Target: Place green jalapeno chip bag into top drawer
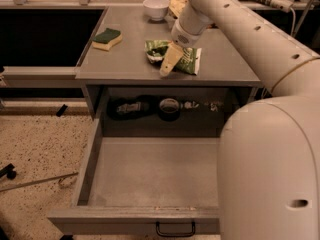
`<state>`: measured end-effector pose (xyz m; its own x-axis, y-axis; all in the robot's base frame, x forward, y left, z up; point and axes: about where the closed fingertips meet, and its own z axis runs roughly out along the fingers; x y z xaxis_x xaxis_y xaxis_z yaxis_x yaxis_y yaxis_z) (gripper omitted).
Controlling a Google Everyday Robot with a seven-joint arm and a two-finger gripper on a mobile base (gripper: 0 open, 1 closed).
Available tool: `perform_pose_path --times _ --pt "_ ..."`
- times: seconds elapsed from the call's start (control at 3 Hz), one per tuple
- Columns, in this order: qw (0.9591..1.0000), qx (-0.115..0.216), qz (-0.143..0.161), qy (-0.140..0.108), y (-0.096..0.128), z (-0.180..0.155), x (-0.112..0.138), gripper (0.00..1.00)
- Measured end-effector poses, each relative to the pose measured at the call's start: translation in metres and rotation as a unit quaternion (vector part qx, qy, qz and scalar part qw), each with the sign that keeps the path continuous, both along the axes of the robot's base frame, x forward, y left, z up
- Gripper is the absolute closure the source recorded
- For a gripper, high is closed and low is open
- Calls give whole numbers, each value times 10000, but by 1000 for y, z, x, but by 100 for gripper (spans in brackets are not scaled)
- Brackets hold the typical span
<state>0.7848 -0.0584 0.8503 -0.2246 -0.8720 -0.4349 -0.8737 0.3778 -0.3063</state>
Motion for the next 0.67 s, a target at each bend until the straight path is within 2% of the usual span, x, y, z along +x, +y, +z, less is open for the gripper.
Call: perform_pose_path --times 0.33,0.67 --pt "10000 19 -8 -13 0 2 2 18" --pt "10000 18 -7 -12 0 2 2 42"
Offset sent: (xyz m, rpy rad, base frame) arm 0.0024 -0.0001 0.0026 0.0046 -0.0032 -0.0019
